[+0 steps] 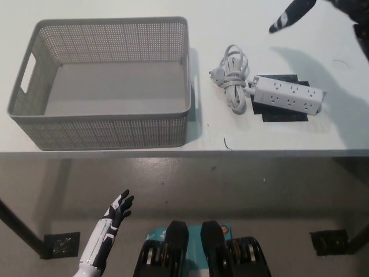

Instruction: Use the right hand to pick up a power strip and put it into a container on the left side

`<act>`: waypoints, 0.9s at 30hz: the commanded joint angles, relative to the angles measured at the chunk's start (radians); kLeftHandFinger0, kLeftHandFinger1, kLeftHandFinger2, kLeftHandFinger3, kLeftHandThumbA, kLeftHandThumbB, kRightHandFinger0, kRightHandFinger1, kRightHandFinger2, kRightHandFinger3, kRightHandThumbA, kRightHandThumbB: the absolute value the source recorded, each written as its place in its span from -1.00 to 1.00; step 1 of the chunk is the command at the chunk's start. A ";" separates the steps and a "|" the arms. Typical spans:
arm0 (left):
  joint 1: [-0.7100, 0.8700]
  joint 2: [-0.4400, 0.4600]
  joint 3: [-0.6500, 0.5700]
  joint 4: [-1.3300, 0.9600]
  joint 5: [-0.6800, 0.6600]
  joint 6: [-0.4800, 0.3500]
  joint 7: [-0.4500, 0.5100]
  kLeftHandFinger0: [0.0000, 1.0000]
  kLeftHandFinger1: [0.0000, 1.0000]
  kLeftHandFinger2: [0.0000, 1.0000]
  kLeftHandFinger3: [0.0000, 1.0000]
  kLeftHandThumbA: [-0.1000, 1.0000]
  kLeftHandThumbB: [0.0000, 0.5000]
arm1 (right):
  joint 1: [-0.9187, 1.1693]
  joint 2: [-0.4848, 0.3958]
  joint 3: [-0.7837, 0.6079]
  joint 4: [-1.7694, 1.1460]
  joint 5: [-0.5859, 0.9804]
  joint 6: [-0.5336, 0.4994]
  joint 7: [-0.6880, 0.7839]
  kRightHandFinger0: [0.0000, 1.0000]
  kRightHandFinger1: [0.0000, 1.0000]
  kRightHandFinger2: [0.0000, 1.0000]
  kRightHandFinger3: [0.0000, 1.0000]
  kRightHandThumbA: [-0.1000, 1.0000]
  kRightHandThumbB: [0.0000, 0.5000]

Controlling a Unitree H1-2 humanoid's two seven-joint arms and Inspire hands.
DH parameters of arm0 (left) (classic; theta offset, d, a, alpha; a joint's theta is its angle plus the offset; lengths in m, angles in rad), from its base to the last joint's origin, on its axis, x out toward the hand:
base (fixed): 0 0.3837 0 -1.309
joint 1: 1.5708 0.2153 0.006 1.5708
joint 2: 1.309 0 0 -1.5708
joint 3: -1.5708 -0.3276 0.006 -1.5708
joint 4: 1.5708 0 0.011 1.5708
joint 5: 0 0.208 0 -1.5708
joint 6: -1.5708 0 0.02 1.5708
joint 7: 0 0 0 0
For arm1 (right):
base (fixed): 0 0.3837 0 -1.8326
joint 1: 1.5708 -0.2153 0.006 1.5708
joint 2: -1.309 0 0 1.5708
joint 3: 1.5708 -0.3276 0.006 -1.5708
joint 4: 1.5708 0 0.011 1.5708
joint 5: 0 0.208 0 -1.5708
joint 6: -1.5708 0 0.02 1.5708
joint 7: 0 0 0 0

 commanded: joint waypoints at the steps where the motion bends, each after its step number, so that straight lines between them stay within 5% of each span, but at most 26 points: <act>1: 0.015 0.037 0.015 -0.034 0.004 -0.075 0.003 1.00 1.00 1.00 1.00 1.00 0.14 | -0.322 0.092 0.077 0.327 -0.097 -0.049 0.141 1.00 1.00 1.00 1.00 1.00 0.31; 5: 0.014 0.039 0.014 -0.029 0.004 -0.072 0.001 1.00 1.00 1.00 1.00 1.00 0.10 | -0.317 0.122 0.085 0.391 -0.087 -0.028 0.092 1.00 1.00 1.00 1.00 1.00 0.19; 11: 0.016 0.041 0.010 -0.029 0.008 -0.071 0.003 1.00 1.00 1.00 1.00 1.00 0.05 | -0.270 0.148 0.072 0.469 -0.084 -0.027 -0.023 1.00 1.00 1.00 1.00 1.00 0.70; 16: 0.019 0.042 0.004 -0.035 0.024 -0.070 0.005 1.00 1.00 1.00 1.00 1.00 0.01 | -0.225 0.153 0.070 0.512 -0.094 -0.059 -0.019 1.00 1.00 1.00 1.00 1.00 0.49; 18: 0.020 0.042 0.002 -0.035 0.026 -0.069 0.005 1.00 1.00 1.00 1.00 1.00 0.01 | -0.215 0.158 0.075 0.519 -0.104 -0.040 -0.028 1.00 1.00 1.00 1.00 1.00 0.63; 21: 0.019 0.042 0.000 -0.036 0.021 -0.070 0.000 1.00 1.00 1.00 1.00 1.00 -0.02 | -0.198 0.160 0.033 0.531 -0.067 -0.023 0.020 1.00 1.00 1.00 1.00 1.00 0.32; 27: 0.018 0.046 0.001 -0.045 0.019 -0.063 -0.003 1.00 1.00 1.00 1.00 1.00 0.00 | -0.176 0.170 0.062 0.533 -0.118 -0.050 -0.027 1.00 1.00 1.00 1.00 1.00 0.30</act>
